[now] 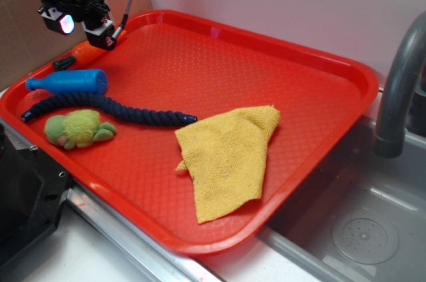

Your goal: Grab the carrot.

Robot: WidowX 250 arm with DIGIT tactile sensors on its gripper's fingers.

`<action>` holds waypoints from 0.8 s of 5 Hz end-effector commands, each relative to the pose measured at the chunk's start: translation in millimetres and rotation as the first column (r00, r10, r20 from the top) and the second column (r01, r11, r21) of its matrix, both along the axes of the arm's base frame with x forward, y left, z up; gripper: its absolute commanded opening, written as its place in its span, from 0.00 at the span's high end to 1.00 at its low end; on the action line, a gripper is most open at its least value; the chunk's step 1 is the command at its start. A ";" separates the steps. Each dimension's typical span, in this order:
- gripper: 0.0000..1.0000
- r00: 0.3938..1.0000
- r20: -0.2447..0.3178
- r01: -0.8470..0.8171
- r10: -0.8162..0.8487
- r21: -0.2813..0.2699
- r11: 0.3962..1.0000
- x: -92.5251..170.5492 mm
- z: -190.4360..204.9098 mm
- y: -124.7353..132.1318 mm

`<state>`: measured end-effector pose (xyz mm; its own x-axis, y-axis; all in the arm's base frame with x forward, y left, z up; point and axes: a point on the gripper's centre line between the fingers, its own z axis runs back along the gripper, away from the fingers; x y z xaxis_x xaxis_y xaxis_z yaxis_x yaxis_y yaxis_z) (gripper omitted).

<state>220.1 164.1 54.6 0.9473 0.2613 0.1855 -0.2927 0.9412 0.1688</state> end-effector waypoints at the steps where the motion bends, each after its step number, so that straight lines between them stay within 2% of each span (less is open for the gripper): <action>1: 0.00 0.999 0.033 0.024 -0.025 0.019 1.000 9.1 10.4 24.5; 3: 0.00 0.997 -0.017 0.077 -0.077 -0.011 0.997 23.7 -3.8 13.4; 4: 0.00 0.994 -0.078 0.068 -0.074 -0.075 0.995 26.1 -19.3 1.6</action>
<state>241.4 152.1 25.0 0.9743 0.2161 0.0637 -0.2221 0.9688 0.1099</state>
